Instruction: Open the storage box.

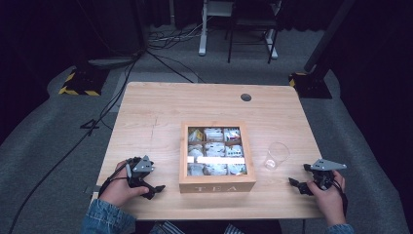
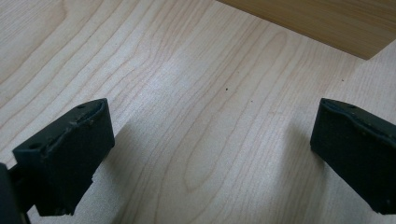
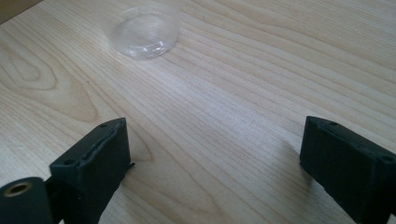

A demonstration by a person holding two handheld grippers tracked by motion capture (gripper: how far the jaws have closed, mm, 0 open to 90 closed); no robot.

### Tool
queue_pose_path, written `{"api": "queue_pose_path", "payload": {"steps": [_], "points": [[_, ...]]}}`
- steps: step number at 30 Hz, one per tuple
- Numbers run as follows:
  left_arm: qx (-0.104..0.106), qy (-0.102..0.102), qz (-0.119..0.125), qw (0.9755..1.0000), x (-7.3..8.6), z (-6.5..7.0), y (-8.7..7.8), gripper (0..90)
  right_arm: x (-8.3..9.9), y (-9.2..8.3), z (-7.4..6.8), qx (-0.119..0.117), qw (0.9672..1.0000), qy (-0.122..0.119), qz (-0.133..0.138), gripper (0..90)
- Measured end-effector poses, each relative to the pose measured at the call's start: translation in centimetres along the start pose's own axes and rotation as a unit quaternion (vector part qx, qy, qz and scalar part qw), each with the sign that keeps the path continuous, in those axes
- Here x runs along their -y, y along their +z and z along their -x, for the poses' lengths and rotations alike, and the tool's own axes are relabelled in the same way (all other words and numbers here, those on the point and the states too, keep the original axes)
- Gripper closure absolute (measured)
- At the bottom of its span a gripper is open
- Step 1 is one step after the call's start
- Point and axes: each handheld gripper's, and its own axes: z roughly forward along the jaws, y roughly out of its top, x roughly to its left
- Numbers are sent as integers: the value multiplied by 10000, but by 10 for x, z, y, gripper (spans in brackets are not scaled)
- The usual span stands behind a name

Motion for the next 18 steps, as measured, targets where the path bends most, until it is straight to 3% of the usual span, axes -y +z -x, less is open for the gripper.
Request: {"api": "queue_pose_path", "payload": {"steps": [8, 13, 16, 18], "points": [[28, 1, -14, 10000, 0, -1, 0, 4, 0, 0, 0, -6, 10000, -7, 5, 96], [-96, -145, -119, 9998, -5, 1, -1, 23, 1, -1, -1, -26, 10000, -22, 27, 116], [-157, -242, -139, 9995, -7, 1, -7, 226, 1, -1, -1, -30, 10000, -26, 24, 116], [-300, -355, -195, 9987, -9, 2, -11, 233, 1, -1, -1, -31, 10000, -28, 25, 116]]}}
